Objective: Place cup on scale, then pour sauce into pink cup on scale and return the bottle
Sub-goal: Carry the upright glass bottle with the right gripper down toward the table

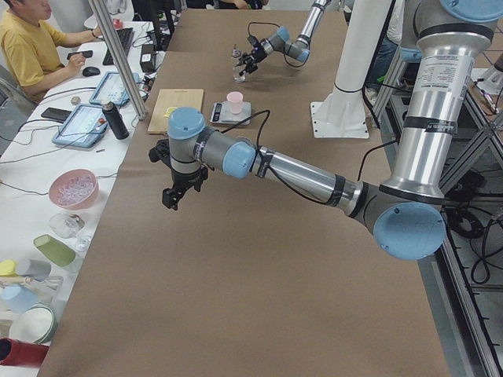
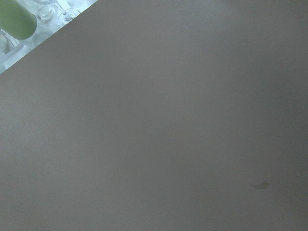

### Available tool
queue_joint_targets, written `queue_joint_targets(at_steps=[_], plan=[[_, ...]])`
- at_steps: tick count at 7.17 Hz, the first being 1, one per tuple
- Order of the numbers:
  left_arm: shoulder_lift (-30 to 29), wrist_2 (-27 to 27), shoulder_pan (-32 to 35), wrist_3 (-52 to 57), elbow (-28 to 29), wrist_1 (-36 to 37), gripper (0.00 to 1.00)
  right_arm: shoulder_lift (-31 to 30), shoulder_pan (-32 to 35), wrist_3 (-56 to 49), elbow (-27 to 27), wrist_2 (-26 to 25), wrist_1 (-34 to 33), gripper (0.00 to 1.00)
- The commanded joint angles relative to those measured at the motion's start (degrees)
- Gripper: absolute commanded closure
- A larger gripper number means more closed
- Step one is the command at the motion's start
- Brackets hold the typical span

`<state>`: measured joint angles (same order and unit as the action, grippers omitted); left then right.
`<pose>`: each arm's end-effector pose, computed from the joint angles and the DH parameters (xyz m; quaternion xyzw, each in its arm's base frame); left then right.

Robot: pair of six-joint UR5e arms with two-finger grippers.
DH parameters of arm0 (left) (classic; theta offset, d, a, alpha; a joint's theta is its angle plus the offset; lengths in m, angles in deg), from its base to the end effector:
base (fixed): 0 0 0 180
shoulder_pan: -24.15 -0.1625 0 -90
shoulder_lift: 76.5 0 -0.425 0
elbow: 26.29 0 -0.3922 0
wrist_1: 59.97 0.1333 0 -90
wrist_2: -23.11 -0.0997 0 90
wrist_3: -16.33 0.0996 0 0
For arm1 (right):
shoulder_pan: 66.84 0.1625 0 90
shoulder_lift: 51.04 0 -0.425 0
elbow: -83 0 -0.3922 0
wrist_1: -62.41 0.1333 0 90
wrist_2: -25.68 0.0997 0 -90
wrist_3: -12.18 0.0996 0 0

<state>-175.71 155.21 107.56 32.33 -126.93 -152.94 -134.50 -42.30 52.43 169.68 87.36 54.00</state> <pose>-0.0021 -0.5614 0.4783 0.2129 0.3358 0.2489 0.8832 -0.4129 -0.3870 0.4713 0.5388 -0.4121 0.0048 0.7347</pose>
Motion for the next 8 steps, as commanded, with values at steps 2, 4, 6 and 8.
queue_joint_targets(at_steps=[2,4,6,8], plan=[[0.0,0.0,0.0,0.0,0.0,0.1,0.03,0.0,-0.1,0.0,-0.5,-0.1,-0.1,0.77],[0.0,0.0,0.0,-0.1,0.0,0.1,0.03,0.1,-0.1,0.0,-1.7,0.0,0.0,0.77],[0.0,0.0,0.0,-0.1,0.0,0.1,0.03,0.1,-0.2,0.0,-1.7,-0.1,0.0,0.75],[0.0,0.0,0.0,0.0,0.0,0.1,0.03,0.2,-0.1,0.0,-1.6,0.2,0.1,0.17]])
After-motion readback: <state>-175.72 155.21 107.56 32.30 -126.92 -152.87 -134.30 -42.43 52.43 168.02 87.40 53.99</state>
